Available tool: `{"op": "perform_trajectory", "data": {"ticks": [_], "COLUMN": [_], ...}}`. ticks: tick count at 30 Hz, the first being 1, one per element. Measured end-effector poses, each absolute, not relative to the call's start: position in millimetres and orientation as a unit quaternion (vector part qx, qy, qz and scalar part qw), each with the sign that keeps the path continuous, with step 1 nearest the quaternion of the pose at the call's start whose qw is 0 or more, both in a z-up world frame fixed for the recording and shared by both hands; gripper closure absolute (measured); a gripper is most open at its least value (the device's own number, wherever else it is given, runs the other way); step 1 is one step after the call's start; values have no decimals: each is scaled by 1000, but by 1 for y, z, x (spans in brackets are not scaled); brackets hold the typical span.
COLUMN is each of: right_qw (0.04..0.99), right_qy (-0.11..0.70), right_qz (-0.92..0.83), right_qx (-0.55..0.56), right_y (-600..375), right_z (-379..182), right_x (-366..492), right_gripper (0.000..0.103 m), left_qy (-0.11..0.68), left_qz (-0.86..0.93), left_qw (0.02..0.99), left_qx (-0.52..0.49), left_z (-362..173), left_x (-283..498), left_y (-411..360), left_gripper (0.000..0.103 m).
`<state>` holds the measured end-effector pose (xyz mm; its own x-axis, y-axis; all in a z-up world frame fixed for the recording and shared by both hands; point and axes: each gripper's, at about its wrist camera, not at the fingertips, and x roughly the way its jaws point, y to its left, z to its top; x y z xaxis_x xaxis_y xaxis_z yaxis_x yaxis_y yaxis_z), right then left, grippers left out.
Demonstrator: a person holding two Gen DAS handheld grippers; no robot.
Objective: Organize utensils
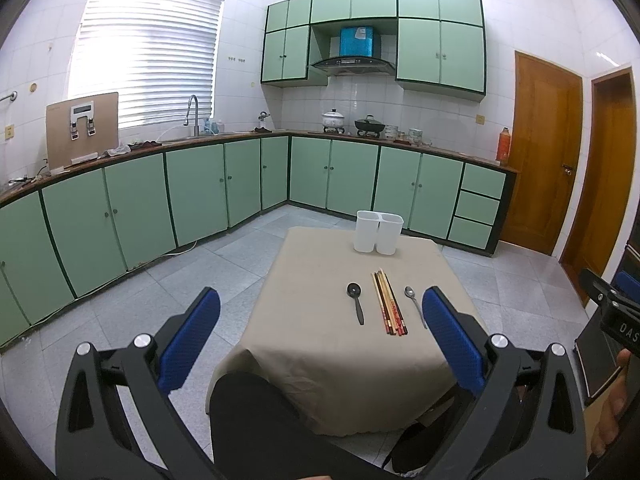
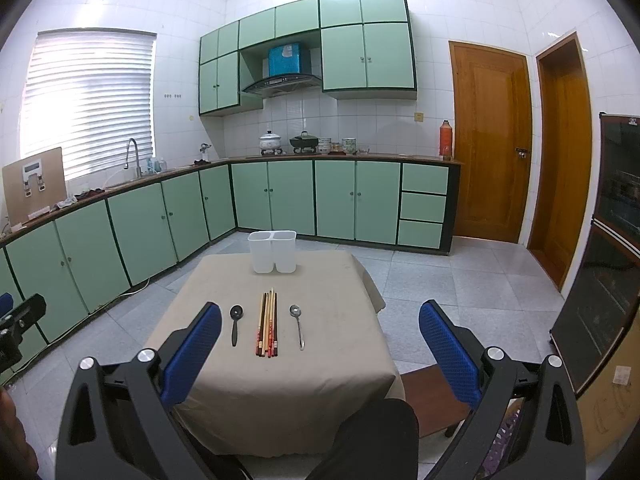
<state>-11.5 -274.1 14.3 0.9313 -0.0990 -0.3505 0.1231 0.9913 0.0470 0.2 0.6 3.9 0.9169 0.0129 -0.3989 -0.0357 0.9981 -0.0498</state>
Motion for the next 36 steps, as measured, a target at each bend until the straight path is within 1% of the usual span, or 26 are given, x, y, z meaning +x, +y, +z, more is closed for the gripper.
{"op": "perform_trajectory", "data": {"ticks": [36], "right_qw": [982], "right_qy": [176], "right_qz": [-53], "right_qx": [34], "right_y": [-275], "right_z": [13], "right_x": [-11], "right_gripper": [6], "left_qy": [198], "left_qz": [18], "left_qw": [980], "left_qx": [-31], "left_z": [3], "left_x": [-1], "left_y": [2], "left_gripper": [5]}}
